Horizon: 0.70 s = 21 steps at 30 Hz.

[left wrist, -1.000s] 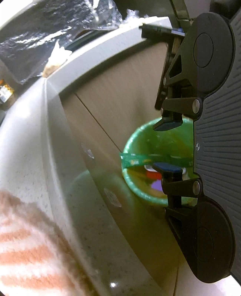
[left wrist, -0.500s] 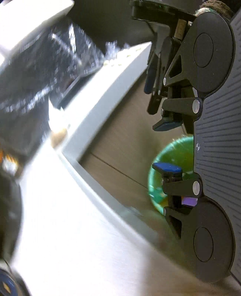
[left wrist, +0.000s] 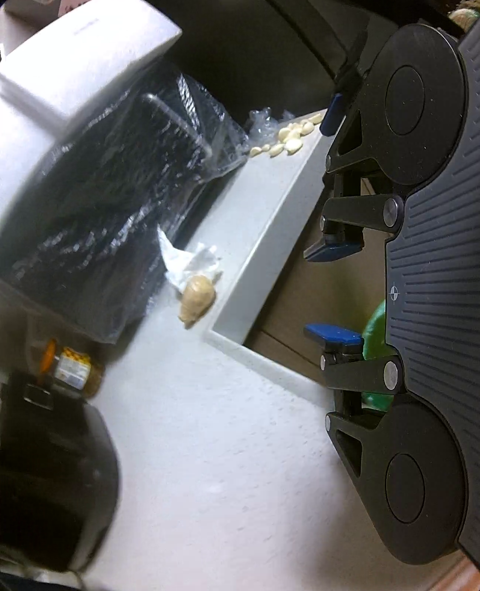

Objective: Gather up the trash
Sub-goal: 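Move both grippers back to the counter toward the ginger root and white tissue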

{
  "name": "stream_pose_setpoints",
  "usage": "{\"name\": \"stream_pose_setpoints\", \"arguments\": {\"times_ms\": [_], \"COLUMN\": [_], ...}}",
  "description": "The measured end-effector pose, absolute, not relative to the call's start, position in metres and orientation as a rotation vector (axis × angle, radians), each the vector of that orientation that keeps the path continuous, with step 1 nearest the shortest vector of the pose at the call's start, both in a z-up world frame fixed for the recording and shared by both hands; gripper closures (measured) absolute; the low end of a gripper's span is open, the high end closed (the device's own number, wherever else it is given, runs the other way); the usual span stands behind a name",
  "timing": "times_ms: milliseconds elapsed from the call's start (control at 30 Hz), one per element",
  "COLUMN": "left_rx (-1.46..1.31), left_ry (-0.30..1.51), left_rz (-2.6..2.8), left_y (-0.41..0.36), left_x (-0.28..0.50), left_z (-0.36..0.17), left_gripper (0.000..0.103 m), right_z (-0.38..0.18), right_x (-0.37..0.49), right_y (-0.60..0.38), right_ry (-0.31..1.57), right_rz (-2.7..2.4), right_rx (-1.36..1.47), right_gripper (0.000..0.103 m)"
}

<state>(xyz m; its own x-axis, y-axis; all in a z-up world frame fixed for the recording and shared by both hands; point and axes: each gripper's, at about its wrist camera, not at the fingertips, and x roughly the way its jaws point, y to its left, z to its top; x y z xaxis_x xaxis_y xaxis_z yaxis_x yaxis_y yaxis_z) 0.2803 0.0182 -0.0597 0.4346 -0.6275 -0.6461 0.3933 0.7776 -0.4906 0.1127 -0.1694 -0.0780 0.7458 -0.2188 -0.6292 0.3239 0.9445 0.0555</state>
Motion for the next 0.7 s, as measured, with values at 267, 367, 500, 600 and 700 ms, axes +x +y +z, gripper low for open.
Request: {"name": "stream_pose_setpoints", "arguments": {"times_ms": [267,367,500,600,700], "left_rx": [-0.349,-0.330,-0.315,-0.283,-0.185], "left_ry": [0.920,0.891,0.826,0.773,0.733], "left_rz": [-0.530,-0.493,-0.402,-0.420,-0.463], "left_y": [0.002,-0.006,-0.026,-0.051,-0.085], "left_x": [0.288,0.296,0.319,0.340,0.365], "left_z": [-0.071,-0.057,-0.041,-0.032,-0.033], "left_gripper": [0.062,0.062,0.062,0.062,0.061], "right_z": [-0.068,-0.059,-0.057,-0.061,-0.068], "right_x": [0.150,0.169,0.182,0.185,0.187], "right_y": [-0.205,-0.225,-0.246,-0.260,-0.271], "right_ry": [0.626,0.611,0.574,0.571,0.584], "right_rz": [-0.207,-0.141,-0.098,-0.075,-0.061], "right_rx": [0.116,0.150,0.172,0.200,0.232], "right_gripper": [0.017,0.017,0.017,0.017,0.017]}}
